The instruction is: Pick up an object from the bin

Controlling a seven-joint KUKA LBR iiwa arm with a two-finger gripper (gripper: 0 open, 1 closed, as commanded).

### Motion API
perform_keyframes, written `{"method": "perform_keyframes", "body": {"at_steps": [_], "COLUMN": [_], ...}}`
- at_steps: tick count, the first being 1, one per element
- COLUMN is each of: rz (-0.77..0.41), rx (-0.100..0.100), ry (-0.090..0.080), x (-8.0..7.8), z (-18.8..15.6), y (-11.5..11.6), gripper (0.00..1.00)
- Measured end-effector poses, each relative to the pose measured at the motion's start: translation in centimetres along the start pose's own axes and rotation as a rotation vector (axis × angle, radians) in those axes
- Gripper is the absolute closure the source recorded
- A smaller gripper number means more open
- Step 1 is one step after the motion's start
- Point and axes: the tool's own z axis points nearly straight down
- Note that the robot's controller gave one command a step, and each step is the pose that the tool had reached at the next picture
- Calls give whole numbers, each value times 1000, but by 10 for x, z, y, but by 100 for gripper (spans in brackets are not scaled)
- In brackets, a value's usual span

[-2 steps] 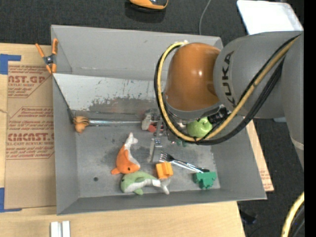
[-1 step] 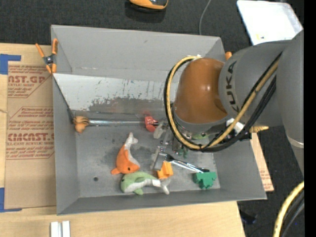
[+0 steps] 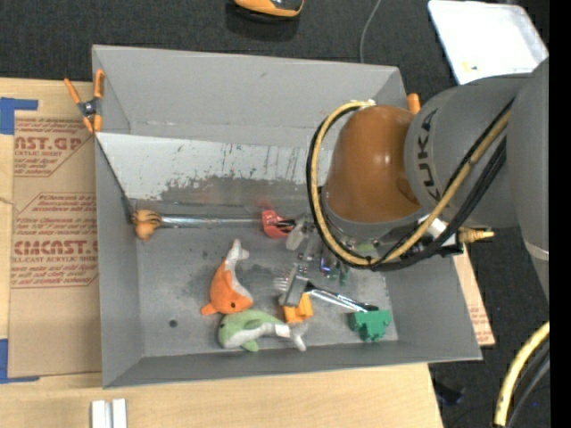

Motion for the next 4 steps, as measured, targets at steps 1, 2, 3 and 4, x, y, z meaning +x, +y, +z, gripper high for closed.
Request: {"method": "perform_keyframes", "body": {"at_steps": [1,2,3,4], "rz": [-302,-131,-220,-438], "rx": [-2,-3,-2,-3], "ry": [-1,-1,-3,-5], "x": [-2,12,9,-28], "z": [-17,-24,-32,-50], "y": [-1,13,-9,13], "gripper": [0,0,0,0]}}
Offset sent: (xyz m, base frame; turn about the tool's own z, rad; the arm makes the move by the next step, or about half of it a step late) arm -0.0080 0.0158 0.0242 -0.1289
